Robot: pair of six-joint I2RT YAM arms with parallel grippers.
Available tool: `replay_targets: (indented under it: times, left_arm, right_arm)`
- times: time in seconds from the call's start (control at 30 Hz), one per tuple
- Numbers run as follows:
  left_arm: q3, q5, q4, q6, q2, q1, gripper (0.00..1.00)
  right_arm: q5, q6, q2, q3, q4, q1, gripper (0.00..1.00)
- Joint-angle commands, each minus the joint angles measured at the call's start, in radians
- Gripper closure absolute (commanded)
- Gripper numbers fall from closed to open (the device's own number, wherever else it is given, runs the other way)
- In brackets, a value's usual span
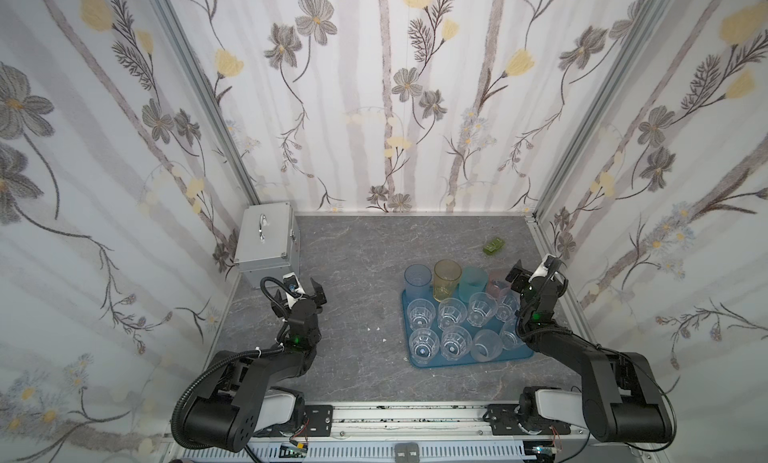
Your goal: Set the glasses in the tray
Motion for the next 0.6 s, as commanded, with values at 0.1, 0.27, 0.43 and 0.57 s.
replay_targets:
  times: [0.1, 0.27, 0.43, 0.57]
  left_arm:
    - [0.035, 0.161, 0.101, 0.02, 0.047, 0.043, 0.0]
    - [0.06, 0.237, 0.137, 0.022, 0.098, 0.081, 0.0]
    - [0.002, 0.257, 0.367, 0.056, 0.201, 0.09, 0.0]
    - [-0.013, 0.256, 0.421, 0.057, 0.223, 0.091, 0.0]
  right_arm:
    - [-0.069, -0.056, -0.016, -0.067, 0.207, 0.008, 0.0]
    - [-0.109, -0.104, 0.011, -0.102, 0.305, 0.03, 0.0]
    - [-0.137, -0.103, 0.017, -0.137, 0.355, 0.025, 0.0]
    - [-0.13, -0.107, 0.037, -0.182, 0.462, 0.026, 0.0]
